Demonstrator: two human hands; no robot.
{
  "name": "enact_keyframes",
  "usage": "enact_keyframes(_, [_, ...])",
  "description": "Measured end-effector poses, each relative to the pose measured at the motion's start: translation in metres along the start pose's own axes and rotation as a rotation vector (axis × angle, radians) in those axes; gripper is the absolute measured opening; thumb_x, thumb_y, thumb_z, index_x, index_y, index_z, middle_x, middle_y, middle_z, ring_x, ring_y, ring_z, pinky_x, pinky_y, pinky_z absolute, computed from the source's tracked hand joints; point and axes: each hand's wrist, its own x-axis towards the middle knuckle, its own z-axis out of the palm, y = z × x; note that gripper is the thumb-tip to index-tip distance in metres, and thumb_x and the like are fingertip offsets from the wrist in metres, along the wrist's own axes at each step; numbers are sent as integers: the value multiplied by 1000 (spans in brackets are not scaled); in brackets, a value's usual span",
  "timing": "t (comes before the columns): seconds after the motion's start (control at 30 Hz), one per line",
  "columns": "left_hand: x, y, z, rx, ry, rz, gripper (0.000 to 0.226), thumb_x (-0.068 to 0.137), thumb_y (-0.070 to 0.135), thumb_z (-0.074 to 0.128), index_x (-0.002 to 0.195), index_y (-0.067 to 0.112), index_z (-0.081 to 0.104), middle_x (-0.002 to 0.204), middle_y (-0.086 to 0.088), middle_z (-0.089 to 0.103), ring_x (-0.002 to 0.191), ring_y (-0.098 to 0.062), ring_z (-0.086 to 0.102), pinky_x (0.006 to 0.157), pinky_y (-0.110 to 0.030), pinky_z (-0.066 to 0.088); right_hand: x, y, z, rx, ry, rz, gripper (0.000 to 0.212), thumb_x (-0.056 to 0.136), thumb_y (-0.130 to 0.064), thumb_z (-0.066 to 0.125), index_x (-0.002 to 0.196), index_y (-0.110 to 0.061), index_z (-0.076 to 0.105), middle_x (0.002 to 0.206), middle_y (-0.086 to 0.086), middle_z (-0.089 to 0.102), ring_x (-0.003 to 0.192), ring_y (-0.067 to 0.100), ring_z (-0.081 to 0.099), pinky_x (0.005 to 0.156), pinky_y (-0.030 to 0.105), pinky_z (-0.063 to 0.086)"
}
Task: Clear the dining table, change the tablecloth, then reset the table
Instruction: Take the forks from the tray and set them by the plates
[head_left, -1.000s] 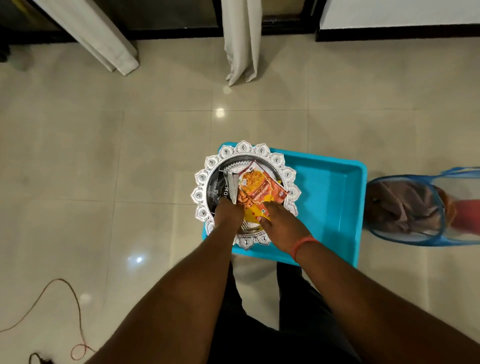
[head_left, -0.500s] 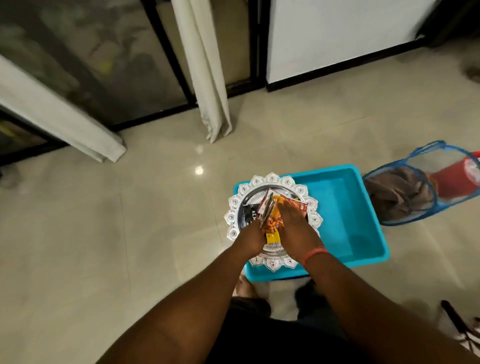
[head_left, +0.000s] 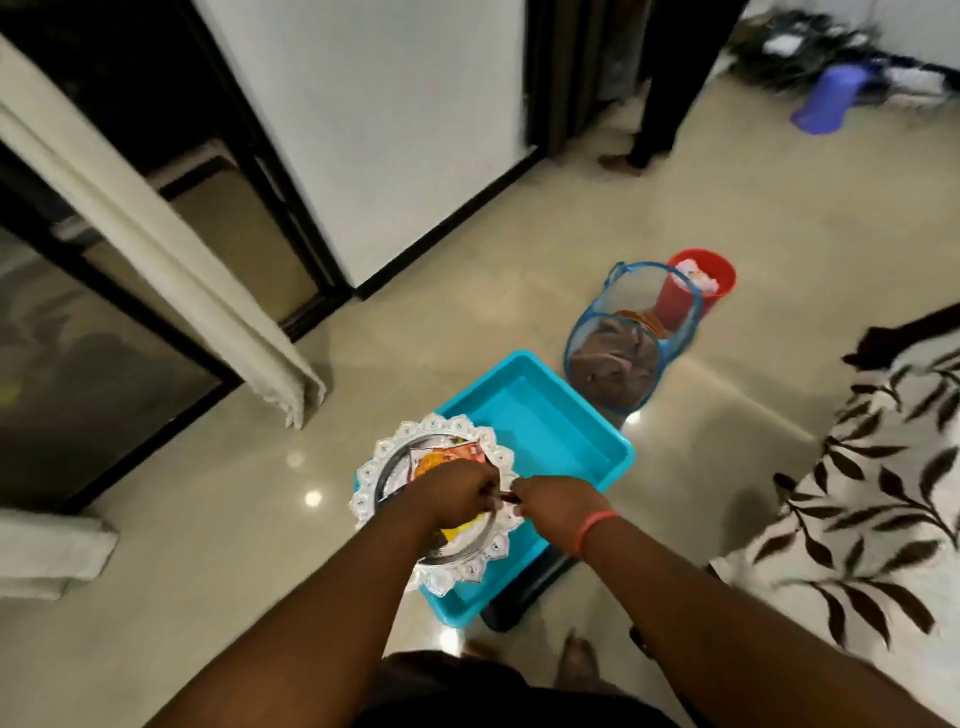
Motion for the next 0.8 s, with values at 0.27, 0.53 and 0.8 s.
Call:
enact_keyframes(0.27, [5, 57, 39, -724, 148, -168, 19, 100, 37, 52, 102, 19, 58, 110, -14, 67, 97, -28, 65, 94, -51, 52, -78, 24, 30, 902, 291, 587, 16, 101, -23, 52, 85, -18, 54, 77, 3, 57, 72, 21, 54, 68, 33, 45])
enact_keyframes(0.53, [-50, 93, 72, -883, -182, -46, 25, 103, 26, 48, 102, 12, 68, 102, -21, 69, 84, -26, 67, 68, -33, 55, -121, -116, 21, 1561, 719, 688, 21, 106, -22, 39, 110, -16, 58, 71, -2, 64, 47, 2, 58, 42, 19, 43])
enact_keyframes(0.8, [-100, 126, 114, -759, -383, 1, 23, 95, 36, 56, 108, 25, 71, 99, -8, 72, 97, -26, 68, 83, -43, 59, -206, -159, 51, 1705, 965, 817, 22, 104, -28, 45, 121, -24, 59, 92, 10, 67, 68, 15, 66, 63, 34, 58])
